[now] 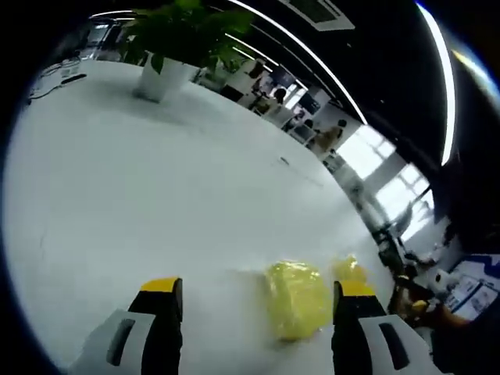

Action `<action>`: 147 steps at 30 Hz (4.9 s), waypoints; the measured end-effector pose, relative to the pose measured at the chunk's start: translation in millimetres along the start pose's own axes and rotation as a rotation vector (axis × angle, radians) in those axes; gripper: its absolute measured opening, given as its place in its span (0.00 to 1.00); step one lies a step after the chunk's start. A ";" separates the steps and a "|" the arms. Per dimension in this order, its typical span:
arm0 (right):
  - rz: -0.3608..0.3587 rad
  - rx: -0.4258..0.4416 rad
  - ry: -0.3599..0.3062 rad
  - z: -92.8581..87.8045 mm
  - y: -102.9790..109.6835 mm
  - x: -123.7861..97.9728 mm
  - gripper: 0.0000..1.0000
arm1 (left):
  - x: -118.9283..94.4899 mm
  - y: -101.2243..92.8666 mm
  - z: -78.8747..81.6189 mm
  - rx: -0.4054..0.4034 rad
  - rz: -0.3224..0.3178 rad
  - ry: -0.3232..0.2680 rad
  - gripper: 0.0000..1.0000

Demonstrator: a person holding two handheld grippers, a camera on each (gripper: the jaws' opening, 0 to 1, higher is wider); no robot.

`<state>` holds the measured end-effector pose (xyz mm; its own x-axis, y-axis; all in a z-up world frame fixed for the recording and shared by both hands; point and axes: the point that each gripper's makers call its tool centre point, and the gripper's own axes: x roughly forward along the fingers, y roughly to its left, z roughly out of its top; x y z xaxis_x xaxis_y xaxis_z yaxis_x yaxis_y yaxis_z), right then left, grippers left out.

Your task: Compare the silicone blocks by pressing each to a similar depth, holding the contact briefly, and releasing to observe deformation and rebound differences across the visible hardness samples.

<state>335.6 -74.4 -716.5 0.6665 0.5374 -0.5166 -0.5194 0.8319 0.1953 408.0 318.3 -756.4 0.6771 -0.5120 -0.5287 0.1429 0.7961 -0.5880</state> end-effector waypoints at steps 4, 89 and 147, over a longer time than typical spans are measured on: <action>0.009 0.004 0.006 -1.5 4.4 2.5 0.96 | 14.3 -3.2 -2.2 -0.026 -0.028 0.025 0.75; 0.053 -0.025 -0.058 22.2 24.3 2.3 0.96 | -13.3 -108.8 82.6 0.389 -0.247 -0.143 0.00; 0.491 -0.140 -0.280 136.1 133.4 18.7 0.89 | -118.3 -261.0 116.4 0.568 -0.669 -0.330 0.00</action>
<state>351.6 65.5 -586.6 0.4358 0.8876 -0.1491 -0.8565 0.4599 0.2343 374.6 208.6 -469.1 0.4847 -0.8724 0.0628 0.8489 0.4519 -0.2742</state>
